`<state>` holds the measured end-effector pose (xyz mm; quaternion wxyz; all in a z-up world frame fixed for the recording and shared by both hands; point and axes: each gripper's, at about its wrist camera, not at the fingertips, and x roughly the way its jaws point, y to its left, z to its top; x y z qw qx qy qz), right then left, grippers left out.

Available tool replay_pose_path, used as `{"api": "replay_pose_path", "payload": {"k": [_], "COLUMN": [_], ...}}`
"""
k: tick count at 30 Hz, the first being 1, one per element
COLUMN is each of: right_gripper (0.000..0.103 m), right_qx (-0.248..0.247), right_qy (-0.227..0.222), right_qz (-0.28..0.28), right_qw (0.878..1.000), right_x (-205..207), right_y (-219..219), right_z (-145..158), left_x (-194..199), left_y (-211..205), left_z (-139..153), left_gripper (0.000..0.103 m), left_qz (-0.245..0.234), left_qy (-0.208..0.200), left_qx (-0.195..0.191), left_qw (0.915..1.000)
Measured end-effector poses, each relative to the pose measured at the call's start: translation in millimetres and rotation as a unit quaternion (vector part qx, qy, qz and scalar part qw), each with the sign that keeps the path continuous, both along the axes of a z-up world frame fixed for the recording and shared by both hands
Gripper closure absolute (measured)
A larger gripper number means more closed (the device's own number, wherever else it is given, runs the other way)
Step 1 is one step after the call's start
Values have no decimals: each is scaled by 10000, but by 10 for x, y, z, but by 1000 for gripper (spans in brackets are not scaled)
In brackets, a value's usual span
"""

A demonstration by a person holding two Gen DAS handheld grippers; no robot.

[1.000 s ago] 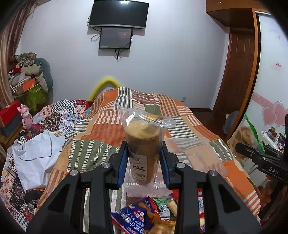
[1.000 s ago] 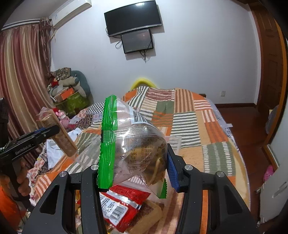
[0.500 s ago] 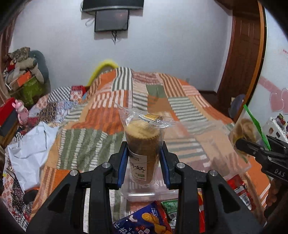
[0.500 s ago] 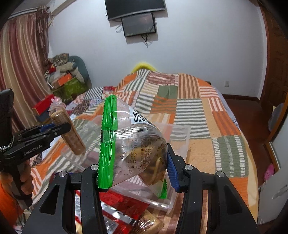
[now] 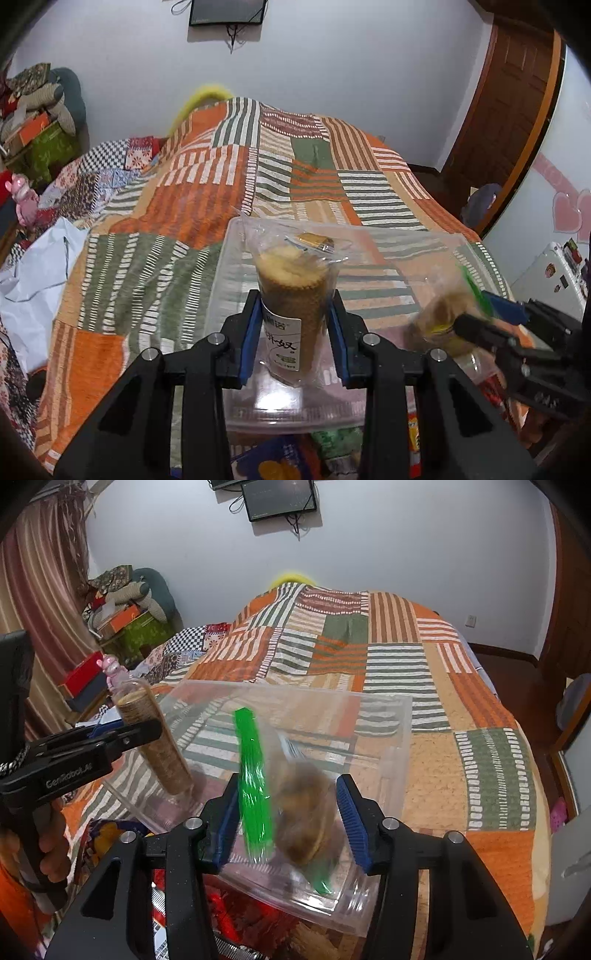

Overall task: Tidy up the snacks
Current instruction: 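Lift both items into the clear box and open both grippers, then grasp orange snack bag with left gripper while right gripper grasps yellow chip bag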

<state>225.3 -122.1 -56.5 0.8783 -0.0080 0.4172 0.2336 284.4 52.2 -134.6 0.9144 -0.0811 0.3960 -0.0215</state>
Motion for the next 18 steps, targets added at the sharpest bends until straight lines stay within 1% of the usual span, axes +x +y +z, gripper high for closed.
{"api": "replay_pose_path", "payload": {"k": [1,2,3,5,8,12,13,18], "right_gripper": [39,32,30,29,29,29,29,26], "right_qx": [36,76,116,107,90,139,146,223], "right_qy": [45,41,1,-76,-143,-207,-227,-360], "right_qz": [-1,-23,-34,-5,14,28,20,24], "right_qw": [10000,10000,9999,9999,9999,9997,9996,9991], "right_x": [14,13,12,-3,-48,-139,-150,-296], "right_y": [-7,-13,-14,-10,-12,-42,-45,-99], "right_z": [-1,13,29,63,110,187,200,340], "left_x": [3,6,7,-14,-66,-209,-238,-480], "left_y": [7,5,-2,-33,-68,-58,-55,-65], "left_z": [1,2,6,26,66,130,144,255], "left_gripper": [68,67,66,61,60,58,57,53], "left_qz": [6,-8,-33,-88,-122,-151,-146,-189], "left_qy": [2,9,6,-18,-60,-112,-126,-210], "left_qx": [-59,-95,-113,-62,55,50,73,317], "left_qw": [10000,10000,9999,9999,9999,9998,9998,9991]}}
